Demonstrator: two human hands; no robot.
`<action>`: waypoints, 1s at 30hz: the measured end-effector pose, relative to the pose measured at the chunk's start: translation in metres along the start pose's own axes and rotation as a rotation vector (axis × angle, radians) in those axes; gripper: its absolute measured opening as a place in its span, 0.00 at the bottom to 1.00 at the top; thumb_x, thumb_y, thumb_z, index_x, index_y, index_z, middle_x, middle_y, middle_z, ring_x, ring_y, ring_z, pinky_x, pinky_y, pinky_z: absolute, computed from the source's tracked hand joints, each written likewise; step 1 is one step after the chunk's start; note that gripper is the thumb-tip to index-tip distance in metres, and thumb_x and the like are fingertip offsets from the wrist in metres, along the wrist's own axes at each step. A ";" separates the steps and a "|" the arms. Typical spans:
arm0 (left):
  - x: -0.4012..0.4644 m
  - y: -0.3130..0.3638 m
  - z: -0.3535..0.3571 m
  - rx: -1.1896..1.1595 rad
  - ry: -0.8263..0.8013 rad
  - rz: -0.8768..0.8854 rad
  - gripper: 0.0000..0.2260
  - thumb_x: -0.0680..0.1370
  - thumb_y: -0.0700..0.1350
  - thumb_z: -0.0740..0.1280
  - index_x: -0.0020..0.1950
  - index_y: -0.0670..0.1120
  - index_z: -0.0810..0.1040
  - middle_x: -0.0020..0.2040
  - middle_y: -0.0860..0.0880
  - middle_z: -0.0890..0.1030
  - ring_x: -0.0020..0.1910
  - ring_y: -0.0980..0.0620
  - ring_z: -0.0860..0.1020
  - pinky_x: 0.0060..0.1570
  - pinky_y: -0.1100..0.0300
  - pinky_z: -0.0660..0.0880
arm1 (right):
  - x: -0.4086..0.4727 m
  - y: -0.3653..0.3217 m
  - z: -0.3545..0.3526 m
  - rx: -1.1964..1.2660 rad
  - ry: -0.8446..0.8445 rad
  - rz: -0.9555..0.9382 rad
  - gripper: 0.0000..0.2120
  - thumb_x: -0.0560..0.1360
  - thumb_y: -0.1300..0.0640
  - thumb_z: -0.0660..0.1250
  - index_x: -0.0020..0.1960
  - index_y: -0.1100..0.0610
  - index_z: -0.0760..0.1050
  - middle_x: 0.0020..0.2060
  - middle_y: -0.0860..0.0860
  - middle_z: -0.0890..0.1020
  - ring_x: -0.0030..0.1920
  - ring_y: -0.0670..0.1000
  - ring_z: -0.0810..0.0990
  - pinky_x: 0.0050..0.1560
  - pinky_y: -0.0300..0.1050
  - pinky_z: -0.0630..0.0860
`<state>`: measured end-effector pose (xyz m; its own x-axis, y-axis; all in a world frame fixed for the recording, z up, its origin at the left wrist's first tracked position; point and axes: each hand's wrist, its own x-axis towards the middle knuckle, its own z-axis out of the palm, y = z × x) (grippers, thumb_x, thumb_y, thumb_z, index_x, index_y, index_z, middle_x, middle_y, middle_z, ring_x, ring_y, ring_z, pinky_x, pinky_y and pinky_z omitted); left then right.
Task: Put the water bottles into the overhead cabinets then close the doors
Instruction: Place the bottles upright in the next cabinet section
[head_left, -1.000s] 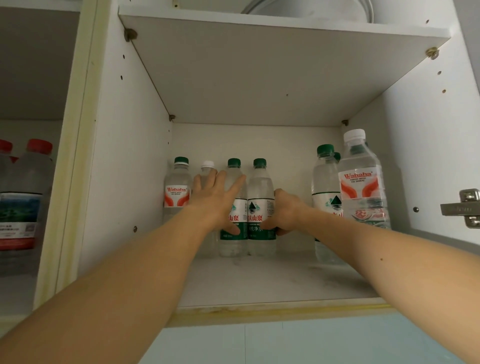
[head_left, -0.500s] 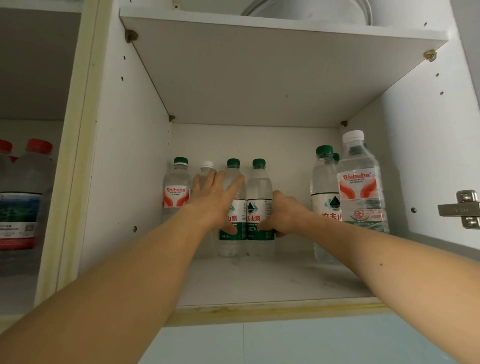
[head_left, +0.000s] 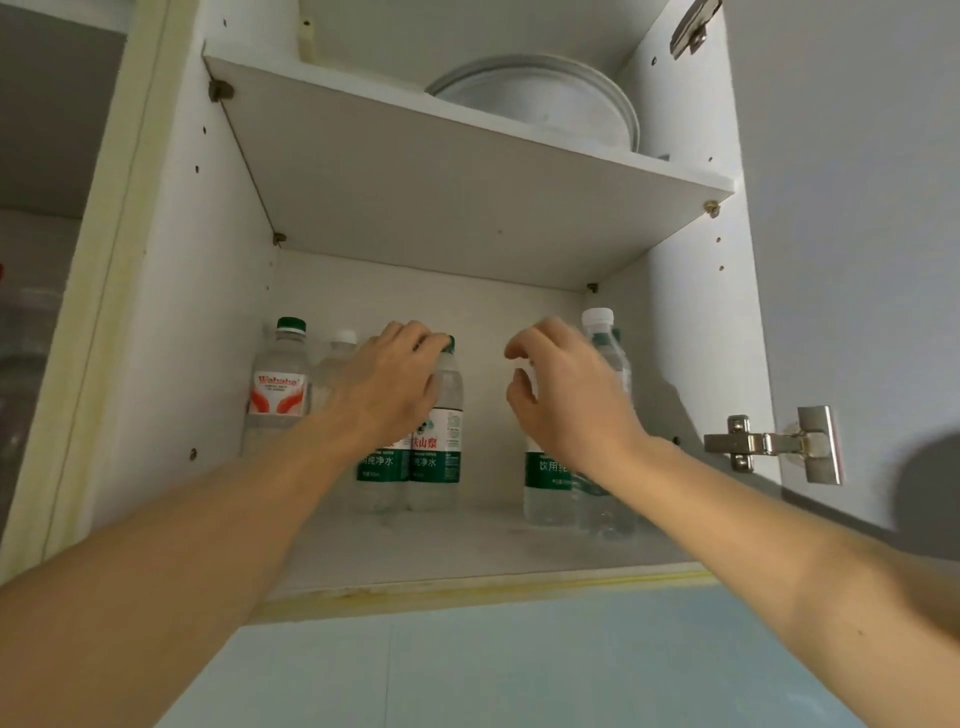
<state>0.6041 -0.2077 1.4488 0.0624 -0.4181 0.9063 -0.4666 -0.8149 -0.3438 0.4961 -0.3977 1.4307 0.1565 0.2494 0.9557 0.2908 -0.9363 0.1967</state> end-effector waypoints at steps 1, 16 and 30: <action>-0.001 0.004 -0.002 0.000 0.022 0.031 0.18 0.78 0.44 0.68 0.68 0.44 0.75 0.61 0.45 0.78 0.57 0.46 0.77 0.46 0.57 0.70 | -0.006 0.007 -0.008 -0.026 0.047 0.048 0.12 0.77 0.62 0.66 0.60 0.59 0.78 0.56 0.53 0.77 0.57 0.54 0.75 0.46 0.43 0.70; 0.055 0.092 0.016 -0.706 -0.518 -0.433 0.32 0.81 0.58 0.65 0.79 0.48 0.56 0.71 0.43 0.73 0.66 0.44 0.75 0.65 0.51 0.73 | -0.054 0.064 -0.019 0.439 -0.256 0.731 0.42 0.67 0.46 0.81 0.73 0.52 0.62 0.59 0.48 0.78 0.58 0.51 0.79 0.57 0.48 0.78; 0.056 0.106 0.036 -1.152 -0.636 -0.653 0.32 0.77 0.44 0.72 0.77 0.53 0.61 0.52 0.52 0.78 0.50 0.51 0.81 0.34 0.57 0.81 | -0.057 0.084 -0.028 0.598 -0.324 0.746 0.32 0.70 0.50 0.80 0.67 0.50 0.68 0.58 0.46 0.81 0.58 0.49 0.80 0.58 0.48 0.77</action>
<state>0.5899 -0.3318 1.4547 0.7611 -0.4604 0.4569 -0.6152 -0.2891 0.7335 0.4850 -0.4976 1.3991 0.7143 -0.2113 0.6671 0.4257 -0.6255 -0.6539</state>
